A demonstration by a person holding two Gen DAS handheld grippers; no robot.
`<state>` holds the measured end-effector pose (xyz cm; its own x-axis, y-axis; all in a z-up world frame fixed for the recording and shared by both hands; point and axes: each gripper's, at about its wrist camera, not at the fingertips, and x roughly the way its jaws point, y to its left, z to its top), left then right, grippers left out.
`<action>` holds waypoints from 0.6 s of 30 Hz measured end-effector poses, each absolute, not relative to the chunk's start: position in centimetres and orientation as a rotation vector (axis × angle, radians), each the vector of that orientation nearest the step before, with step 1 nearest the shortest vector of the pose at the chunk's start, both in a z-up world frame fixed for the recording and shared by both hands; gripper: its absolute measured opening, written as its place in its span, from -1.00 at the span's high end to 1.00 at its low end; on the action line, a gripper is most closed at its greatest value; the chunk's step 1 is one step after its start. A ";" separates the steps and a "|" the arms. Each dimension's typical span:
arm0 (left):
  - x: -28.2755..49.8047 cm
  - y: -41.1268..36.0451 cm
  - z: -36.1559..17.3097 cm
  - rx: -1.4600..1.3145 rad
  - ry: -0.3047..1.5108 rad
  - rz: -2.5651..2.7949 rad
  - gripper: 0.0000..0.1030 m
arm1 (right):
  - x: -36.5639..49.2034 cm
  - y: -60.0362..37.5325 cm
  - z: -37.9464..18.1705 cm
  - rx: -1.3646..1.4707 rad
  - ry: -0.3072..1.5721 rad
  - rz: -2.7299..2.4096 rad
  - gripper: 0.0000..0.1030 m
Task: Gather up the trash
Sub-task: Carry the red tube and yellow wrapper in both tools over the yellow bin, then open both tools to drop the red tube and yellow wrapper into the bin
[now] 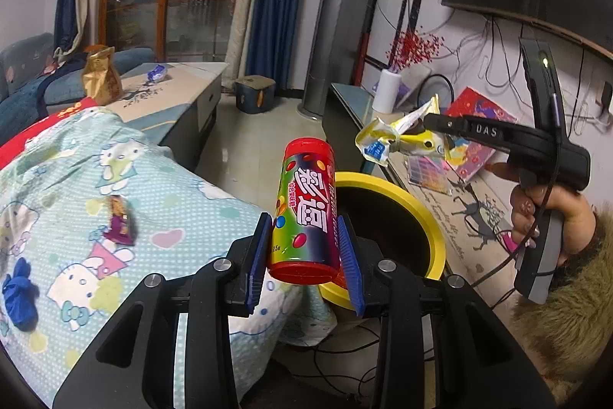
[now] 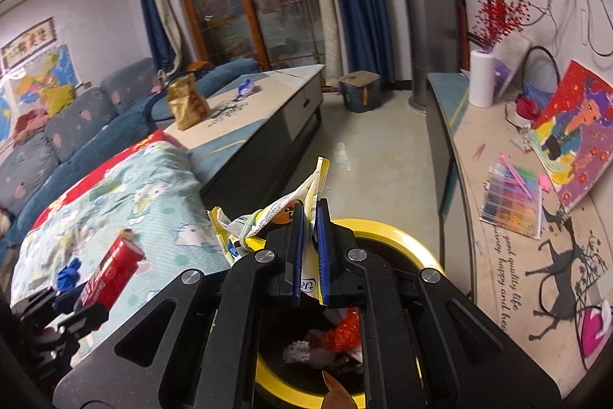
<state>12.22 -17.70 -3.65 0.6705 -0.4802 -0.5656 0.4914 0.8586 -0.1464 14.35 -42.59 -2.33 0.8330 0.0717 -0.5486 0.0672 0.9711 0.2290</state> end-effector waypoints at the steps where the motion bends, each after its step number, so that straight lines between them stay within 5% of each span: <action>1: 12.3 -18.0 -3.9 0.022 0.637 -0.554 0.36 | 14.4 -42.8 -2.4 0.247 0.589 -0.005 0.92; 18: 13.2 -23.3 -7.5 0.093 0.716 -0.652 0.46 | 15.1 -46.1 -5.5 0.246 0.648 -0.121 0.92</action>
<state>13.16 -23.28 -7.45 0.5667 -0.5235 -0.6362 0.5849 0.7995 -0.1369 15.10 -46.11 -5.45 0.7915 -0.0345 -0.6102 0.1874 0.9640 0.1885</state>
